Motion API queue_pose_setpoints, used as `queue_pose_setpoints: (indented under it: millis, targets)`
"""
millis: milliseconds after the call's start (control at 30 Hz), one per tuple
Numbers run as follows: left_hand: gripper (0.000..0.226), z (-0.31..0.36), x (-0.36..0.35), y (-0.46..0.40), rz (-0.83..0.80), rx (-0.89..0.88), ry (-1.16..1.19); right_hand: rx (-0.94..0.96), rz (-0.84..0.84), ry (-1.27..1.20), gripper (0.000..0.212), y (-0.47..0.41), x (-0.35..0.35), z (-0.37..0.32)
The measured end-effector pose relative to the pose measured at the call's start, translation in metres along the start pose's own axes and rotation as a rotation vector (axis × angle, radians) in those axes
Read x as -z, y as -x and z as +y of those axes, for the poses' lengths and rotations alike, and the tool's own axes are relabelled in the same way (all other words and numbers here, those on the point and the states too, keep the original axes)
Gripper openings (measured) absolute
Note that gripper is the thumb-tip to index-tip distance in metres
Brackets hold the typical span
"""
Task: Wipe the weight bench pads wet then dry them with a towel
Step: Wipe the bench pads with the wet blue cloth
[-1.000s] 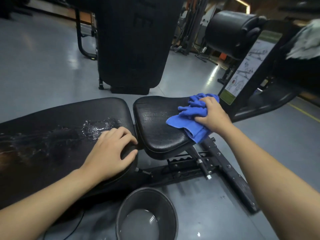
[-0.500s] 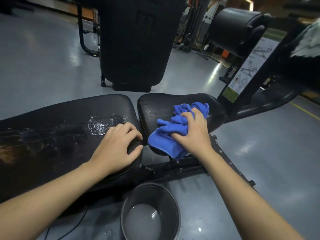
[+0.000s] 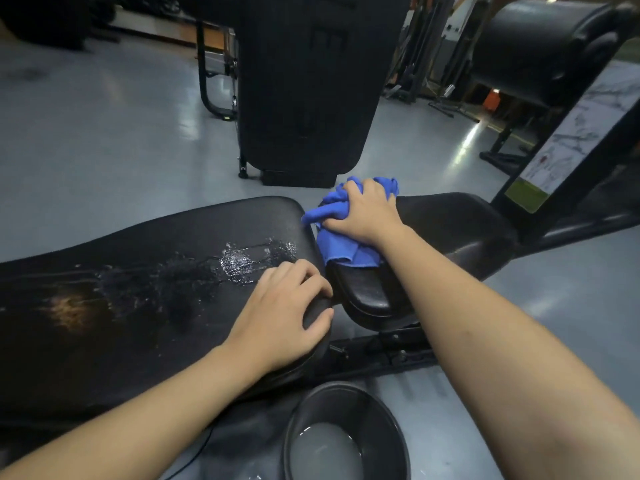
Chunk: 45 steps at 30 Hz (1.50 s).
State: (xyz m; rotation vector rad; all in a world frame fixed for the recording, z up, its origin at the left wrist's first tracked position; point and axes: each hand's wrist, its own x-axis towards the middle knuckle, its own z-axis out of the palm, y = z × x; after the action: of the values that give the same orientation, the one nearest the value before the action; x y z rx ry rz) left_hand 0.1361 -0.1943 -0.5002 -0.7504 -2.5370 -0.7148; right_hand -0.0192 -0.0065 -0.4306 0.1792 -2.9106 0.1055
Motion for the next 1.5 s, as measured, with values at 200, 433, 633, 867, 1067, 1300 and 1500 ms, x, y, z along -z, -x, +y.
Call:
queue_pose_setpoints:
  millis: [200, 433, 633, 867, 1067, 1300, 1500]
  targets:
    - [0.024, -0.001, -0.001, -0.002, 0.008, -0.010, 0.017, -0.078, -0.053, 0.072, 0.072, -0.052, -0.024, -0.027]
    - [0.024, -0.001, -0.001, 0.000, 0.018, -0.016, 0.030, -0.071, -0.080, 0.090, 0.066, -0.054, -0.027, -0.034]
    - [0.025, -0.001, -0.002, 0.000, 0.013, -0.009, 0.009, -0.012, -0.009, 0.093, 0.059, -0.018, -0.025, -0.040]
    - [0.027, 0.000, -0.001, 0.001, 0.005, 0.002, 0.009, 0.067, 0.081, 0.072, 0.052, 0.047, -0.016, -0.034]
    - [0.021, 0.002, 0.002, 0.002, 0.014, -0.016, 0.015, 0.186, 0.241, 0.069, 0.048, 0.119, -0.014, -0.019]
    - [0.020, 0.001, 0.002, 0.003, 0.033, -0.046, 0.005, 0.336, 0.263, 0.037, 0.062, 0.150, -0.007, 0.006]
    - [0.018, 0.001, 0.001, 0.003, 0.038, -0.047, 0.019, 0.484, 0.203, -0.044, 0.063, 0.157, 0.005, 0.038]
